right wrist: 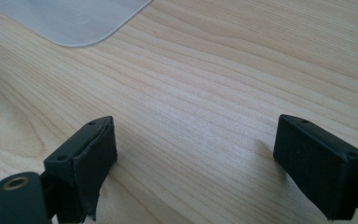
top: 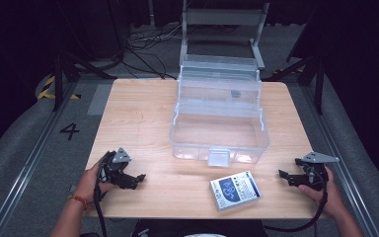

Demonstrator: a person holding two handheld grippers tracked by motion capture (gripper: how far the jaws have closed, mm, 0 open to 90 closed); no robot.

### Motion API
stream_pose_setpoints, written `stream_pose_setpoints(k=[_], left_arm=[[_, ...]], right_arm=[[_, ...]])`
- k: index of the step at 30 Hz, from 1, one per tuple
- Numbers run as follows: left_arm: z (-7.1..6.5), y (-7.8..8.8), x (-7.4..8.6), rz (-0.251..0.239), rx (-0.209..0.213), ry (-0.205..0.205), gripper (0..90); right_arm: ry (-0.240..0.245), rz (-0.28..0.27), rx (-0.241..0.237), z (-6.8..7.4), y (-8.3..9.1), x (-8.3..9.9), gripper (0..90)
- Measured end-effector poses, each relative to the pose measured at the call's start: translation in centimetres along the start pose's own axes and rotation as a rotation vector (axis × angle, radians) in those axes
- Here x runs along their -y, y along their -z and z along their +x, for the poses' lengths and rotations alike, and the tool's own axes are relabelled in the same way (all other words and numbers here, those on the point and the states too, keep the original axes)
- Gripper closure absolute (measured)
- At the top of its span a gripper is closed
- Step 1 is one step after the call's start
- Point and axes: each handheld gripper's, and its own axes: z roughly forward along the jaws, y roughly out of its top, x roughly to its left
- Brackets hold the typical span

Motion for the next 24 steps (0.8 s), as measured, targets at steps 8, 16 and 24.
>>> stream_pose_setpoints(k=[8, 16, 24], left_arm=[[0.0, 0.0, 0.0, -0.005, -0.006, 0.0, 0.2], [-0.2, -0.1, 0.0, -0.005, -0.008, 0.006, 0.1], [-0.3, 0.0, 0.0, -0.004, -0.009, -0.005, 0.5]], right_arm=[[0.02, 0.005, -0.023, 0.0, 0.2, 0.1, 13.6], [0.067, 0.052, -0.063, 0.2, 0.8, 0.1, 15.0], [0.188, 0.065, -0.11, 1.9, 2.1, -0.6, 17.6]])
